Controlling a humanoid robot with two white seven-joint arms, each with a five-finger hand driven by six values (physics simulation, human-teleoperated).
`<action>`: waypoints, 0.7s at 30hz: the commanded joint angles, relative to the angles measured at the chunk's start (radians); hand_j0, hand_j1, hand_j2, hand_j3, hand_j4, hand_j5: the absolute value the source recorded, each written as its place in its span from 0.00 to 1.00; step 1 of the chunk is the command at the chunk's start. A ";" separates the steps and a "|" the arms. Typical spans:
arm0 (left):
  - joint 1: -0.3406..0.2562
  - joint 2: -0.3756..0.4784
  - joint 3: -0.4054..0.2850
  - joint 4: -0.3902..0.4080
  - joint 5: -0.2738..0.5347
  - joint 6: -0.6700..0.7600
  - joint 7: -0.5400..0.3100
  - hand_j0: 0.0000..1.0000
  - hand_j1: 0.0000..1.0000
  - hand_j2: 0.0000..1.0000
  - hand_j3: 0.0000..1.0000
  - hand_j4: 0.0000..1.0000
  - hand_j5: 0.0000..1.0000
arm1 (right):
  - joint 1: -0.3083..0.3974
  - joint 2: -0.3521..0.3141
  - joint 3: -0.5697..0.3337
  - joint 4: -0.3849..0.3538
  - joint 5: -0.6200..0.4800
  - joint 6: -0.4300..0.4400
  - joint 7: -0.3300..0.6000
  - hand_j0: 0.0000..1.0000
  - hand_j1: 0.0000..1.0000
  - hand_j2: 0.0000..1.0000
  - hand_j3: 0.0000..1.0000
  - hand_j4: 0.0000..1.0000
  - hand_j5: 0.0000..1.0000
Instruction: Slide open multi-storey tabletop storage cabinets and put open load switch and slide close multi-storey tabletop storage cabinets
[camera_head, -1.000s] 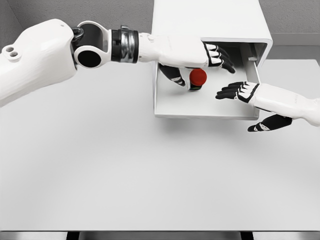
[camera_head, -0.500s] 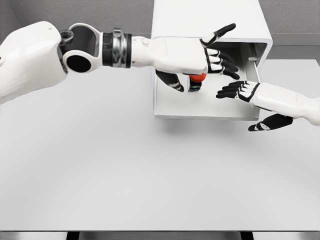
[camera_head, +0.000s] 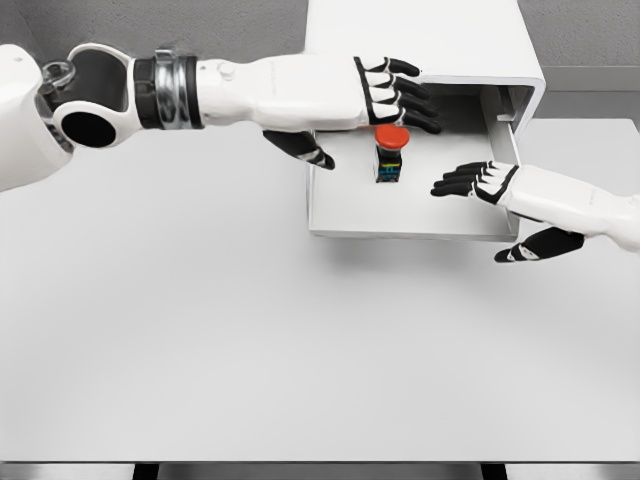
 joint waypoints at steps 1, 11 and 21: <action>0.002 0.066 0.012 -0.049 0.008 0.001 0.027 1.00 1.00 1.00 1.00 1.00 1.00 | 0.000 0.014 0.004 0.001 -0.008 0.003 0.001 1.00 1.00 1.00 1.00 1.00 1.00; 0.158 0.246 0.132 -0.126 0.009 0.001 0.089 1.00 1.00 1.00 1.00 1.00 1.00 | 0.002 0.072 -0.004 0.010 0.009 0.003 0.010 1.00 1.00 1.00 1.00 1.00 1.00; 0.385 0.396 0.150 -0.123 0.008 0.001 0.084 1.00 1.00 1.00 1.00 1.00 1.00 | -0.068 0.138 -0.004 0.127 0.052 0.003 0.024 1.00 1.00 1.00 1.00 1.00 1.00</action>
